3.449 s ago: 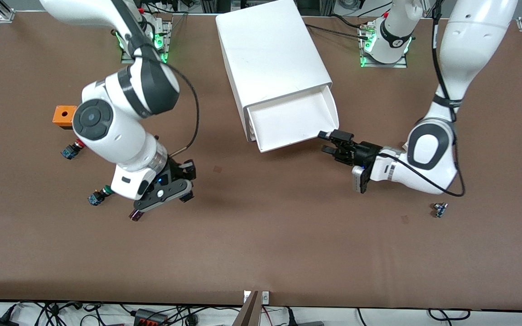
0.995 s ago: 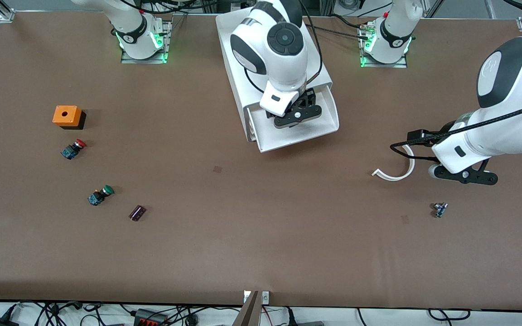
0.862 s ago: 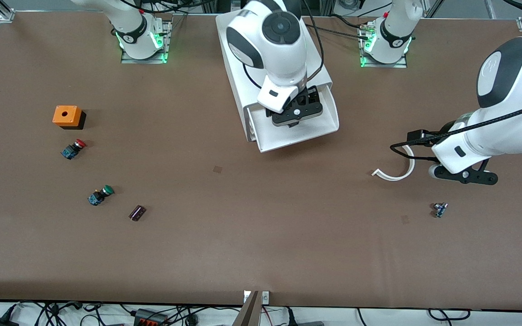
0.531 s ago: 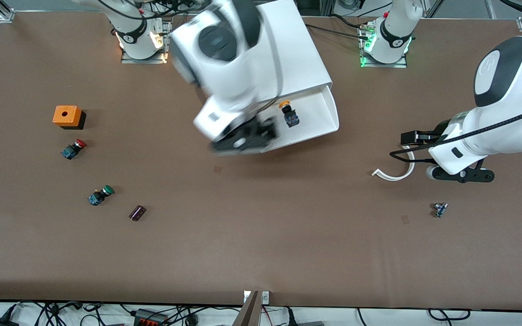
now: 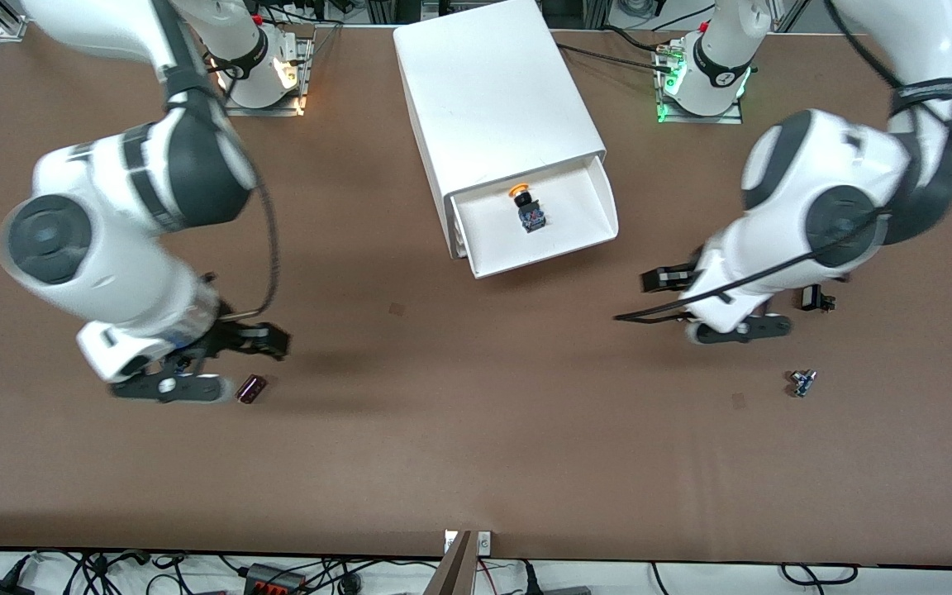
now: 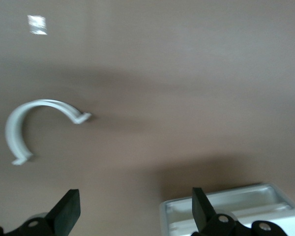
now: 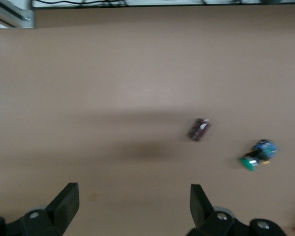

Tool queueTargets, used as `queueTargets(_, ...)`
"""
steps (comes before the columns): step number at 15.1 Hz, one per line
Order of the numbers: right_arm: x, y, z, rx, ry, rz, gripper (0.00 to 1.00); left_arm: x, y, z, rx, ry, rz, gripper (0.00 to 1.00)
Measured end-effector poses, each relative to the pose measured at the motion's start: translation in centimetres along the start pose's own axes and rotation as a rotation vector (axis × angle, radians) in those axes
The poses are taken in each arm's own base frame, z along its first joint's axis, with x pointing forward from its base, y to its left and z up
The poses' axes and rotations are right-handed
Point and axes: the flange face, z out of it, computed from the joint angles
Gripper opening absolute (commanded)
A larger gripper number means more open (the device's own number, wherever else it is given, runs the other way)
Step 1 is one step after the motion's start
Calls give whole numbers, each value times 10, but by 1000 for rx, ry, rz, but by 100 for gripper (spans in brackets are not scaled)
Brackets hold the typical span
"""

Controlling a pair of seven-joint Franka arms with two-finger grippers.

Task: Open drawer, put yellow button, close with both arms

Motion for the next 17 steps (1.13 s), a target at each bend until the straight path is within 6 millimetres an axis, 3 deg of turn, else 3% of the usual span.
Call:
queueTargets(3, 9, 56, -6, -7, -13, 21, 100, -27, 54, 30, -58, 44, -17, 100)
queueTargets(5, 10, 97, -23, -6, -3, 47, 100, -45, 81, 49, -66, 46, -27, 100)
queueTargets(7, 2, 135, -47, -5, 4, 38, 100, -53, 94, 65, -71, 48, -47, 100)
queueTargets(11, -30, 196, -86, -5, 2, 35, 100, -63, 100, 100, -82, 57, -86, 100)
queueTargets(14, -56, 220, -105, -4, -1, 18, 100, -74, 108, 108, -73, 46, -87, 100)
queueTargets(17, -70, 217, -112, 0, -14, 6, 100, -89, 111, 110, -29, 3, -72, 100)
